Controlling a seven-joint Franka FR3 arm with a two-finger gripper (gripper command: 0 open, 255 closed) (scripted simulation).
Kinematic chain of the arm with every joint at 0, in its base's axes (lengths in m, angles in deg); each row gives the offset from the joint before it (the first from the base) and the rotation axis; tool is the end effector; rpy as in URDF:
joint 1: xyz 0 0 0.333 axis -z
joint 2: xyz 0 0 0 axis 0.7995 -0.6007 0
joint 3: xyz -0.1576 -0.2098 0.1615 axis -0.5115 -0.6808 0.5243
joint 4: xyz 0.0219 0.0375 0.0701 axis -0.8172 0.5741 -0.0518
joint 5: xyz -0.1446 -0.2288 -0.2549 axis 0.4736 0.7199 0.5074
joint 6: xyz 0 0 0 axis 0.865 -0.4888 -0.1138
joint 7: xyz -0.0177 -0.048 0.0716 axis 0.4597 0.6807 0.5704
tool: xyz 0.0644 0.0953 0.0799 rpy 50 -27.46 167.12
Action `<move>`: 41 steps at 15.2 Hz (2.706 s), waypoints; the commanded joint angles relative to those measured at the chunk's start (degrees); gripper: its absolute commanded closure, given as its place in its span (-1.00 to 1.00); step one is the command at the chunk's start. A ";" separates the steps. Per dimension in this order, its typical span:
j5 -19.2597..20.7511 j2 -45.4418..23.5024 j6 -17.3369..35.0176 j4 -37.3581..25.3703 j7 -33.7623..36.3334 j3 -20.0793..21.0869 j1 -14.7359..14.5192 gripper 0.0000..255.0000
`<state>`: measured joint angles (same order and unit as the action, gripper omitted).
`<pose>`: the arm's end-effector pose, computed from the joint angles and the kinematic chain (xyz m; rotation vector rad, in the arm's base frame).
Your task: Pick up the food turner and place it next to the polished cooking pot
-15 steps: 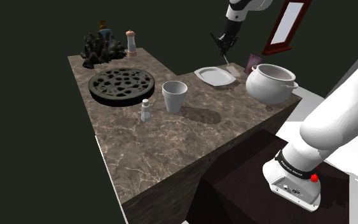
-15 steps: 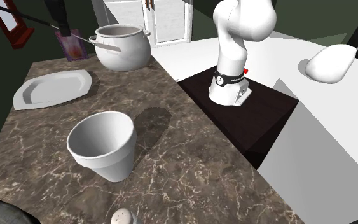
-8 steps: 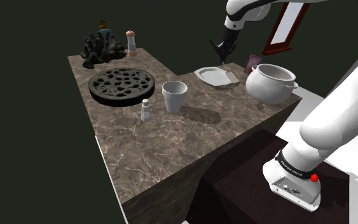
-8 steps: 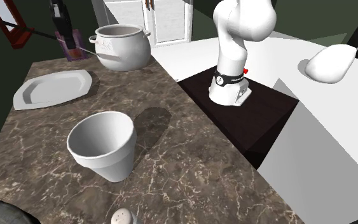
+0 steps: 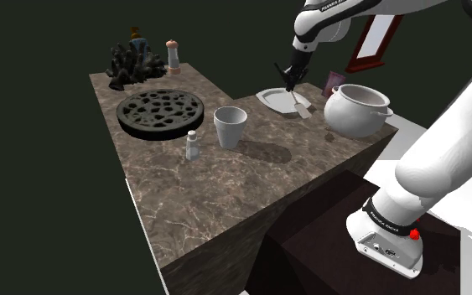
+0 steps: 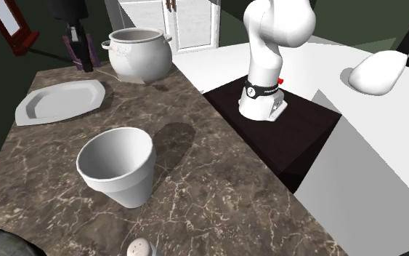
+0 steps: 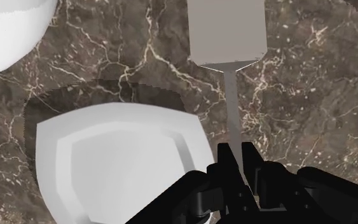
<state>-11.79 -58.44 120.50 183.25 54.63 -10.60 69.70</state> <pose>0.4879 -0.2136 0.3903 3.1054 -0.4078 0.1024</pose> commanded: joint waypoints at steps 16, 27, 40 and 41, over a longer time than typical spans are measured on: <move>-1.39 -6.88 12.55 5.71 -1.06 0.09 0.12 1.00; -2.63 -11.97 19.24 7.36 -1.98 0.42 0.33 1.00; -2.25 -10.41 17.54 7.20 -1.72 0.28 0.24 -1.00; -1.90 -8.90 15.81 6.97 -1.47 0.17 0.18 -1.00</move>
<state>-13.94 -68.52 137.49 190.20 52.98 -10.35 69.93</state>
